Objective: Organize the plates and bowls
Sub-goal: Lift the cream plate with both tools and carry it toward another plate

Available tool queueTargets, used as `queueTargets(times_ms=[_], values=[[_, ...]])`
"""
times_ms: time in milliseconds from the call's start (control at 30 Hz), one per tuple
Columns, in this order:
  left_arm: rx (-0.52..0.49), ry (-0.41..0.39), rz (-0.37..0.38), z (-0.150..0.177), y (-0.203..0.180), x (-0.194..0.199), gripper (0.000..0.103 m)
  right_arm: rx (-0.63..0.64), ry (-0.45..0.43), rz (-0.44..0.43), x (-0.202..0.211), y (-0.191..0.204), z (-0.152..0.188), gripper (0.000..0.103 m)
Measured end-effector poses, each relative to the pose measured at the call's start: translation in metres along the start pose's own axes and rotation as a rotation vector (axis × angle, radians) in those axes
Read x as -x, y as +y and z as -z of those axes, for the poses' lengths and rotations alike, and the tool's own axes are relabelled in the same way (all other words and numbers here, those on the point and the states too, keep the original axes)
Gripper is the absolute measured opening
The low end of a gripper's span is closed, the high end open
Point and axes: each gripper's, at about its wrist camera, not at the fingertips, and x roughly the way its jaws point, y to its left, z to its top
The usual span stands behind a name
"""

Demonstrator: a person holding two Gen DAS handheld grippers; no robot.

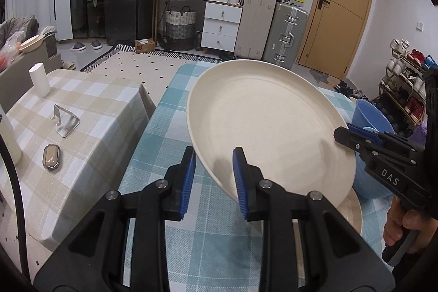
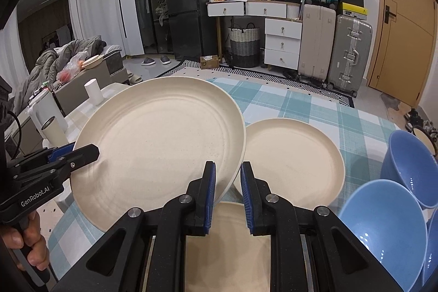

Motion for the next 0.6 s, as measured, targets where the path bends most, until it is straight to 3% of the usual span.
queueTargets(times_ms=[600], values=[[-0.077,-0.001,0.022,0.026,-0.059,0.047,0.024,-0.051,-0.045,0.024,0.064,-0.02,0.03,0.019]])
